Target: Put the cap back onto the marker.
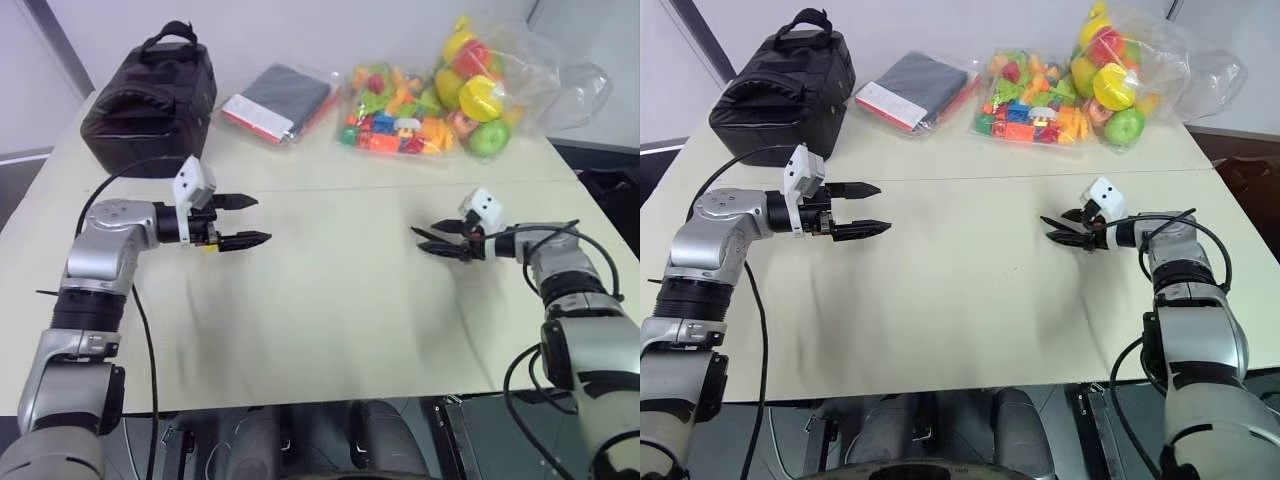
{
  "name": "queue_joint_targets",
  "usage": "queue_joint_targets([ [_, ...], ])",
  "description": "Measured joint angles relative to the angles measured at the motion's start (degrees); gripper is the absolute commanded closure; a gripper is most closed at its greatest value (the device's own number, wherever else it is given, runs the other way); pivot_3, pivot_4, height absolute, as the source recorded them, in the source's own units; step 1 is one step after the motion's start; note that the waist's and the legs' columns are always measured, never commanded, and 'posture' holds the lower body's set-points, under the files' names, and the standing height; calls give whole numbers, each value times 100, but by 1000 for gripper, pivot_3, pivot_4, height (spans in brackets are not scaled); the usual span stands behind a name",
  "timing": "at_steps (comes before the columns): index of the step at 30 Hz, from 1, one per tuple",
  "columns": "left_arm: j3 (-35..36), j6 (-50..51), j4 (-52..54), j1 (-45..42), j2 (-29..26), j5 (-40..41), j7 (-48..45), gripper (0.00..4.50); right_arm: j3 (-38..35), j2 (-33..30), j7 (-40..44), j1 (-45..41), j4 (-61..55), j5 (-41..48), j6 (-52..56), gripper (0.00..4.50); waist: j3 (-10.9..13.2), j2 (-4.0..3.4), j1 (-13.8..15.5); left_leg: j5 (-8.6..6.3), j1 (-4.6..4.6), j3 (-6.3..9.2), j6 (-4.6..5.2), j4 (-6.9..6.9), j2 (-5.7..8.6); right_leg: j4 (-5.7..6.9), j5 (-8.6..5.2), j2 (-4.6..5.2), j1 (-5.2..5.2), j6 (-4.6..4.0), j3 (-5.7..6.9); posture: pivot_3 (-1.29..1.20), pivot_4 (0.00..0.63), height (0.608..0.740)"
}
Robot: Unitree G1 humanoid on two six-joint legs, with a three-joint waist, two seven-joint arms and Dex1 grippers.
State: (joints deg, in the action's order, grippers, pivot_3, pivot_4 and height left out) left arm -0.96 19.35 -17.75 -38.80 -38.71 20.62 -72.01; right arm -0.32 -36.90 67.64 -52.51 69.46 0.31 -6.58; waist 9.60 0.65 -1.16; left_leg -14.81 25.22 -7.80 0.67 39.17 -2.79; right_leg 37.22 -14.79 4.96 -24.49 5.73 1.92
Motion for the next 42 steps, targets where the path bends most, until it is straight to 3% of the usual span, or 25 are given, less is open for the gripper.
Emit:
queue_joint_targets([
  [10,0,-8,0,0,0,-8,7,124,-188,54,-40,84,4,58,46,1160,0,0,4,0,0,0,0,0,0,1,0,0,1,0,0,0,150,740],
  [13,0,-10,0,0,0,-11,15,124,-248,65,-82,140,4,92,53,1979,0,0,10,0,-1,1,0,0,0,0,0,0,2,0,0,0,150,740],
  [18,0,-16,0,0,0,-13,40,124,-345,61,-126,250,-2,105,4,4477,0,1,3,0,-3,2,0,0,0,0,0,-2,3,0,0,0,150,740],
  [30,232,-281,-54,218,-123,-106,444,124,-63,55,-143,258,-373,-87,-224,4477,-2,2,-22,0,-10,5,-1,-1,-5,2,0,-3,6,0,-1,0,150,740],
  [35,713,-519,-203,584,-570,-207,851,124,344,58,307,143,-2035,-156,399,4477,7,-12,-134,2,-6,11,-3,-8,-11,6,0,-4,-6,0,-4,0,150,740],
  [42,779,-836,53,1644,-1496,-634,681,124,801,-43,584,95,-4226,-186,1678,4477,7,-12,-91,-1,4,12,-2,-10,-16,6,-1,9,-16,-3,1,0,150,740],
])
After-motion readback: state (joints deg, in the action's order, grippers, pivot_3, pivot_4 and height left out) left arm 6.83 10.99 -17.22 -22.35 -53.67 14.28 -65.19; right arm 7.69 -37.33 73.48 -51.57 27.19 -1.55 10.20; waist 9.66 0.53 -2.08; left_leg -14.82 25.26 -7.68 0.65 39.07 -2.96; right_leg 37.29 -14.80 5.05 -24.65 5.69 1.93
